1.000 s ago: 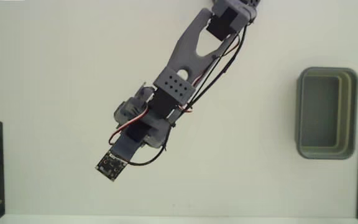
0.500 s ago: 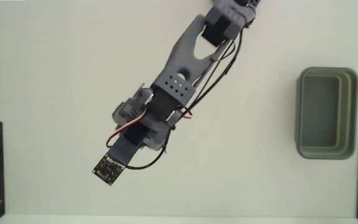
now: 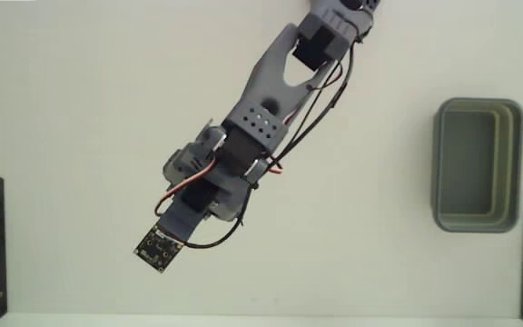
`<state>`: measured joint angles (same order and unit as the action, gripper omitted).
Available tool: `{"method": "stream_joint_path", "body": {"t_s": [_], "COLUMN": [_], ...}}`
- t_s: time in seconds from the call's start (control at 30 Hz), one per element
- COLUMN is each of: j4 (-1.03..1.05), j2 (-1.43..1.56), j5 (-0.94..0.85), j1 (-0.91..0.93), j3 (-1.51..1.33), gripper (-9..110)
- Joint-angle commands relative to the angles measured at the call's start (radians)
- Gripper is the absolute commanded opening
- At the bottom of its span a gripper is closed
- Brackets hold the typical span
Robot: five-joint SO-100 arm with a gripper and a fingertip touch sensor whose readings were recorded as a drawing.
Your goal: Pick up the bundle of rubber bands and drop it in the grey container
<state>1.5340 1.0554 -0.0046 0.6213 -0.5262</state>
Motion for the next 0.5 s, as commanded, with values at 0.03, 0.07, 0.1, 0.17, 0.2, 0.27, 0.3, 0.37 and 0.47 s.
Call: {"method": "stream_joint_path", "body": {"t_s": [0.03,0.07,0.1,0.17,0.2,0.27,0.3,0.37,0.47], "j4": [0.014,0.013,0.013,0.011,0.01,0.007,0.006,0.004,-0.001], "j2": [0.043,0.047,0.049,0.058,0.062,0.073,0.077,0.089,0.108], "j5": [0.005,0.005,0.005,0.005,0.005,0.005,0.005,0.005,0.005], "j1": [-0.008,-0.016,-0.023,-0.044,-0.052,-0.079,-0.088,-0.118,-0.163], "j3": [0.026,0.022,0.019,0.007,0.003,-0.01,-0.015,-0.03,-0.054], "gripper": [35,35,35,35,35,35,35,35,35]}}
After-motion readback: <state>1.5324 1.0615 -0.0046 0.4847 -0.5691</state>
